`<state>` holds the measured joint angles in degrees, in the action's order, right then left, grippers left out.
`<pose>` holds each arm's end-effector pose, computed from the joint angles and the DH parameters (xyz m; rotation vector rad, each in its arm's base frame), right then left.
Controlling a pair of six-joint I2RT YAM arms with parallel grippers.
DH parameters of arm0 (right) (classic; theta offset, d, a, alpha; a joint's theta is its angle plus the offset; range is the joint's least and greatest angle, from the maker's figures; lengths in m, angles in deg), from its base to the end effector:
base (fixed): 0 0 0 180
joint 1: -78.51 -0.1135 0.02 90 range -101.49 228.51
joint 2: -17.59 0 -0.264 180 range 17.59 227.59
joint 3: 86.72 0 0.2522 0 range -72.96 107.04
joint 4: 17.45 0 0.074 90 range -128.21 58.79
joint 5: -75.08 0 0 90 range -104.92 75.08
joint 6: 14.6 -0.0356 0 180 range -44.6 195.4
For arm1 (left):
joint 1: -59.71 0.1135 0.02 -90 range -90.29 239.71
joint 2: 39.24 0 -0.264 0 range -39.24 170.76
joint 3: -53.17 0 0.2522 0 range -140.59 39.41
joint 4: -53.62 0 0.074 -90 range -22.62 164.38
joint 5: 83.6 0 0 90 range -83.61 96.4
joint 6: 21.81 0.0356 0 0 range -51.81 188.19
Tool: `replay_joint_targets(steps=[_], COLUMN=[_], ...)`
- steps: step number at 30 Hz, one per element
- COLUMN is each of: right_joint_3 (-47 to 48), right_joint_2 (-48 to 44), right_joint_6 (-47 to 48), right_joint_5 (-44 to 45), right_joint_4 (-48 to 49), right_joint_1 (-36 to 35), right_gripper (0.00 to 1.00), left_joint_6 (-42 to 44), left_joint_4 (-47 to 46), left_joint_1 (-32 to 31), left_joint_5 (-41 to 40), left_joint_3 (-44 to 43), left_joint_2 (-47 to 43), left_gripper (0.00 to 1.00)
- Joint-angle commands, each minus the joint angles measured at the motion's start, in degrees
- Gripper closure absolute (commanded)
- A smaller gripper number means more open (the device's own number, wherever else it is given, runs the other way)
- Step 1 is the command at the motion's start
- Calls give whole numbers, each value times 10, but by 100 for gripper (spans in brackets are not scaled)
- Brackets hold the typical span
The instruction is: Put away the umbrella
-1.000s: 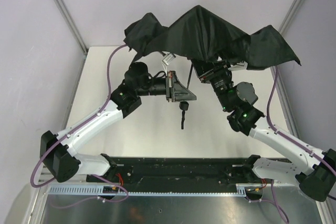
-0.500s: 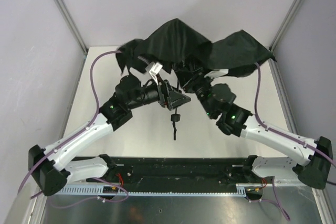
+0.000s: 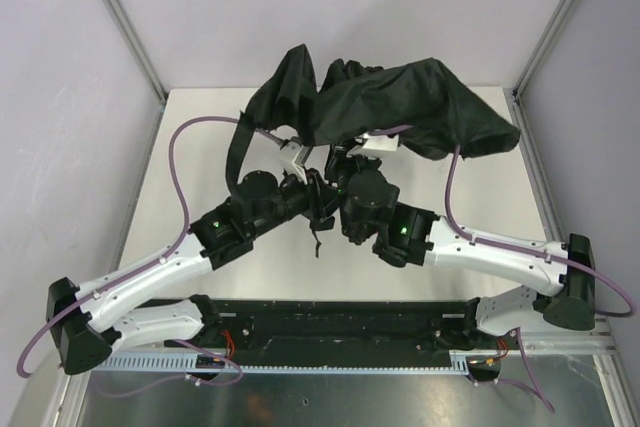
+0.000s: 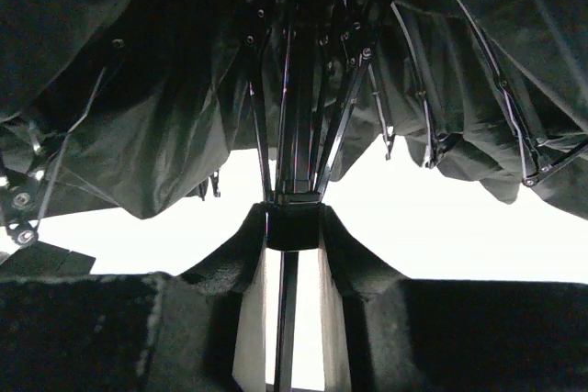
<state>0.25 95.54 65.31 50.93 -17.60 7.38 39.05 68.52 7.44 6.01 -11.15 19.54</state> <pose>0.1282 0.2748 0.4249 0.1739 1.5063 0.3250 0.1485 -0.1915 0.3458 0.3657 1.8137 -1.0192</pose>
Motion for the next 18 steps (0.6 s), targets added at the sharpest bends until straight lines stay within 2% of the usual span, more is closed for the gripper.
replay_joint_targets(steps=[1,2,3,5,7,10,13,18], right_joint_3=[40,40,40,40,37,19,-18,-86], right_joint_2=[-17,-25,-36,-60,-86,-124,-168,-239], right_joint_6=[64,47,17,-45,-101,-158,-202,-276], right_joint_5=[34,-1,-46,-153,-256,-348,-390,-430], right_joint_4=[41,10,-29,-124,-200,-267,-302,-308], right_joint_1=[-8,-3,7,39,77,111,116,119], right_gripper=[100,100,99,79,53,25,12,9], left_joint_6=[-1,-4,-7,-22,-51,-98,-128,-161], left_joint_4=[6,4,-2,-30,-73,-138,-182,-231], left_joint_1=[-4,-2,0,17,40,78,106,133], left_joint_5=[-29,-18,1,59,113,182,220,254], left_joint_3=[-13,-19,-24,-29,-24,-22,-39,-58], left_joint_2=[11,16,21,31,38,55,76,99], left_gripper=[82,91,96,99,100,100,100,100])
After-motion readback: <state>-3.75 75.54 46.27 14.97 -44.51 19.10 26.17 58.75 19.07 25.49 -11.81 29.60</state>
